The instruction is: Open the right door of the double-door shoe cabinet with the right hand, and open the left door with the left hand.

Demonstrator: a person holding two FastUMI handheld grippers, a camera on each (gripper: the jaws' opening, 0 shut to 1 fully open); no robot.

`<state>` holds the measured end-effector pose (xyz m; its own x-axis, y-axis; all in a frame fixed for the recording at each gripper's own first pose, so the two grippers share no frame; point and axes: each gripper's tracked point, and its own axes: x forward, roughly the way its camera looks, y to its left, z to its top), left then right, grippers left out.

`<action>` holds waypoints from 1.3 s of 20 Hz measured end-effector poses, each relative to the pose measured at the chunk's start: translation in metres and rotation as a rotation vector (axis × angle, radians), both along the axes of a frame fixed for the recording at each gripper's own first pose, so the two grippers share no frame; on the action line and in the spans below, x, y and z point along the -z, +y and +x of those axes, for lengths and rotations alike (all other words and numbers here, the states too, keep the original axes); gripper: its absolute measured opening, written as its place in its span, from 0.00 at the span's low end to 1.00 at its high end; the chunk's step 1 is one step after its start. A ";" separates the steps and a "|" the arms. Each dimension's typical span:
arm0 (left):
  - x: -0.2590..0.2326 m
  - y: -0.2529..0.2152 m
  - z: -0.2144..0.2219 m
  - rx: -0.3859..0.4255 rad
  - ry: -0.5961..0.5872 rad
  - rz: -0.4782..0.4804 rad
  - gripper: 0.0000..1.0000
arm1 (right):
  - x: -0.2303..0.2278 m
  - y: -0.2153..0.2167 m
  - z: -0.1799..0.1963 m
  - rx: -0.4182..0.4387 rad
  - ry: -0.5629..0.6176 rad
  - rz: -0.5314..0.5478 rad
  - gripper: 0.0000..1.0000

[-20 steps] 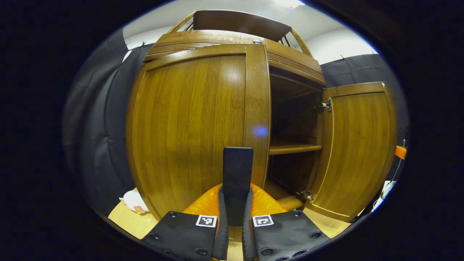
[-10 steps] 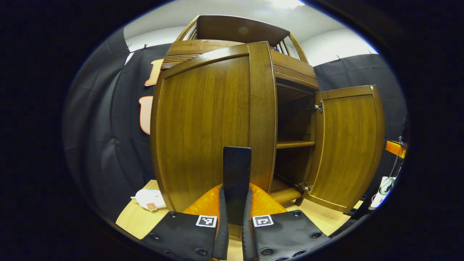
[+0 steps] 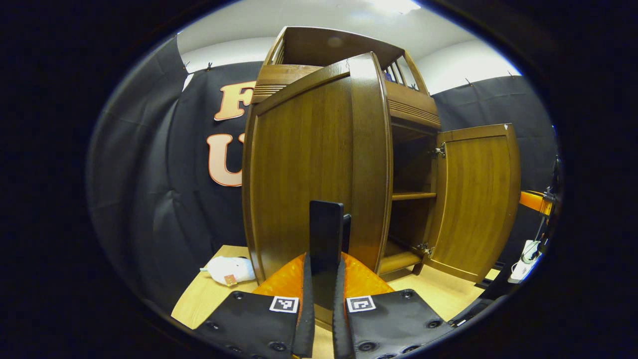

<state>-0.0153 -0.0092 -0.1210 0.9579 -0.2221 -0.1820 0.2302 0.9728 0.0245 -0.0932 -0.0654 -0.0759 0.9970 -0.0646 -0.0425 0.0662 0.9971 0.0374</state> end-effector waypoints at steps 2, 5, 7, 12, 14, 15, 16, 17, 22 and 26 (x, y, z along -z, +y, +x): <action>-0.004 0.015 -0.005 -0.014 0.005 0.011 0.17 | 0.000 0.015 0.004 -0.026 0.004 -0.002 0.92; -0.004 0.025 -0.009 -0.017 0.017 0.004 0.14 | -0.001 0.033 0.007 -0.055 0.003 -0.016 0.92; -0.005 0.034 -0.012 -0.030 0.013 0.027 0.14 | -0.003 0.046 0.008 -0.074 -0.001 -0.007 0.92; -0.010 0.067 -0.019 -0.074 0.005 0.031 0.13 | -0.001 0.070 0.014 -0.103 0.002 -0.004 0.92; -0.009 0.085 -0.018 -0.102 -0.005 0.027 0.13 | -0.001 0.079 0.017 -0.113 0.004 -0.004 0.92; -0.012 0.099 -0.022 -0.129 -0.011 0.029 0.13 | -0.001 0.084 0.018 -0.119 0.003 0.000 0.92; -0.012 0.108 -0.019 -0.143 -0.019 0.032 0.07 | -0.002 0.089 0.020 -0.124 0.003 0.003 0.92; -0.011 0.112 -0.021 -0.152 -0.021 0.023 0.07 | -0.002 0.093 0.021 -0.129 0.001 0.004 0.92; -0.012 0.116 -0.021 -0.122 -0.014 0.010 0.07 | 0.003 0.114 0.028 -0.149 0.009 0.001 0.92; -0.014 0.135 -0.018 -0.135 -0.014 -0.003 0.07 | 0.005 0.130 0.038 -0.168 0.014 -0.001 0.92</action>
